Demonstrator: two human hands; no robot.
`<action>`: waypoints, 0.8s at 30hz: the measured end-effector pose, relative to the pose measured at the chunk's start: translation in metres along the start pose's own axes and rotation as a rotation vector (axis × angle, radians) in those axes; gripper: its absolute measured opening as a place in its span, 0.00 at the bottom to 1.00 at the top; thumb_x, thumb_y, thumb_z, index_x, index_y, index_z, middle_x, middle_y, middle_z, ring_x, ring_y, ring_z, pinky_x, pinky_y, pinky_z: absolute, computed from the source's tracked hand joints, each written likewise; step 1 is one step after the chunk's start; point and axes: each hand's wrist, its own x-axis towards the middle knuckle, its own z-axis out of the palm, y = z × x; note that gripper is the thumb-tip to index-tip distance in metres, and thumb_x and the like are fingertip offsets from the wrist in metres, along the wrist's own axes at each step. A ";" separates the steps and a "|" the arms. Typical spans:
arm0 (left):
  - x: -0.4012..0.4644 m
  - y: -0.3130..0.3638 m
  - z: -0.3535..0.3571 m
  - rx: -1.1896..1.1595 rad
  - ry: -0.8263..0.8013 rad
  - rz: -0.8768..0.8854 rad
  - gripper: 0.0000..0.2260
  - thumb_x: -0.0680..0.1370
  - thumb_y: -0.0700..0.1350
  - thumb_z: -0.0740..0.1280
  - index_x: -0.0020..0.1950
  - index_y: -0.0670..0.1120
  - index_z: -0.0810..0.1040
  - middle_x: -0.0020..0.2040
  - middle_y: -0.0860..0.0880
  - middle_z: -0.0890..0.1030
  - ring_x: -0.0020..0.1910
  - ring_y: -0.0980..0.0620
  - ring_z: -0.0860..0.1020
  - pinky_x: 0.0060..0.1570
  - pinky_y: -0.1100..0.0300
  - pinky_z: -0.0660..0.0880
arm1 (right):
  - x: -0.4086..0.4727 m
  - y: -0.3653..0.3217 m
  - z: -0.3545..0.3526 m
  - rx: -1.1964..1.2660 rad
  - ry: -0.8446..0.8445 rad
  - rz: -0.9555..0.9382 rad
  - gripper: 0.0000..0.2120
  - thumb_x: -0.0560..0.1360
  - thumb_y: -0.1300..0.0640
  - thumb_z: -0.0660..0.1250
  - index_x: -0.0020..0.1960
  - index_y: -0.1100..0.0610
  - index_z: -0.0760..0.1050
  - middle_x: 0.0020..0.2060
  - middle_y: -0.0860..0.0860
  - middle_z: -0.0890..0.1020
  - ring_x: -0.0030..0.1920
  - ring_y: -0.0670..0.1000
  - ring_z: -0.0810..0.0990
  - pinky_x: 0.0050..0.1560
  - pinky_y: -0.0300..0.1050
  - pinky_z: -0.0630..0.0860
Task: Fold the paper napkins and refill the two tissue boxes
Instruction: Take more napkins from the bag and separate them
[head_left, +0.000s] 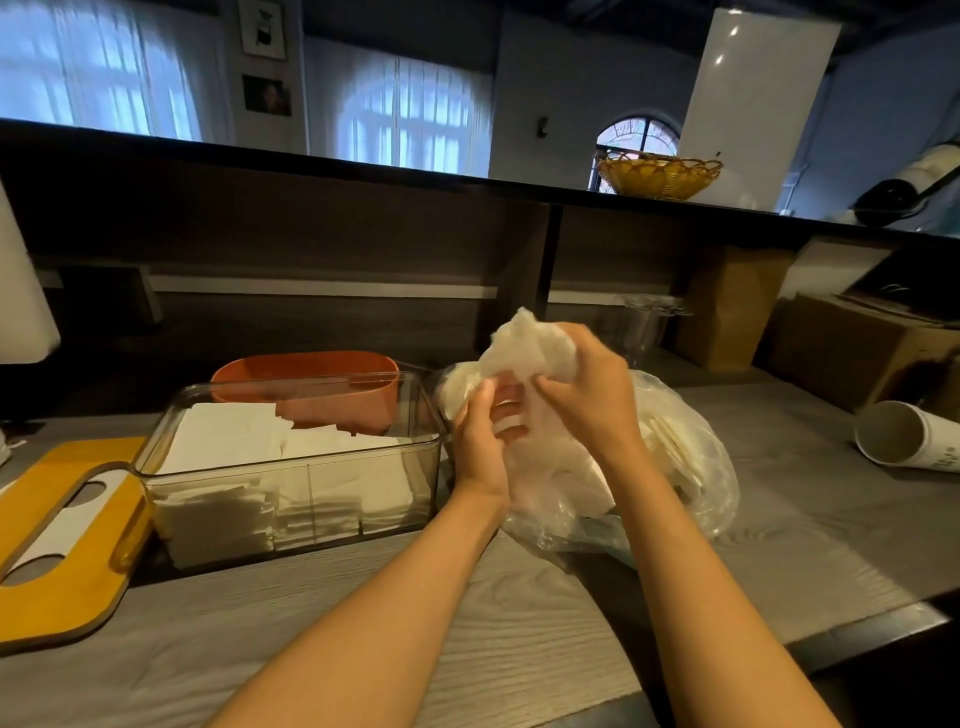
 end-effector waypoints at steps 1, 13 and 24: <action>-0.002 0.001 0.000 -0.041 -0.005 -0.033 0.19 0.84 0.56 0.56 0.62 0.48 0.81 0.54 0.46 0.85 0.56 0.48 0.82 0.48 0.58 0.78 | -0.001 -0.001 0.005 -0.001 -0.115 -0.039 0.25 0.73 0.51 0.75 0.68 0.48 0.73 0.56 0.42 0.78 0.53 0.41 0.74 0.48 0.30 0.70; -0.006 0.011 -0.001 -0.175 -0.157 -0.279 0.21 0.79 0.61 0.61 0.64 0.51 0.78 0.59 0.43 0.83 0.59 0.44 0.81 0.60 0.44 0.78 | 0.002 -0.001 -0.001 0.251 -0.269 0.063 0.15 0.82 0.62 0.59 0.65 0.52 0.77 0.47 0.42 0.84 0.52 0.42 0.81 0.54 0.38 0.78; -0.003 0.011 -0.001 -0.212 -0.121 -0.349 0.11 0.84 0.51 0.60 0.56 0.50 0.80 0.51 0.42 0.86 0.52 0.42 0.83 0.62 0.42 0.77 | 0.002 0.003 -0.003 -0.033 -0.322 -0.005 0.22 0.74 0.50 0.75 0.66 0.48 0.76 0.54 0.42 0.73 0.52 0.43 0.74 0.52 0.36 0.74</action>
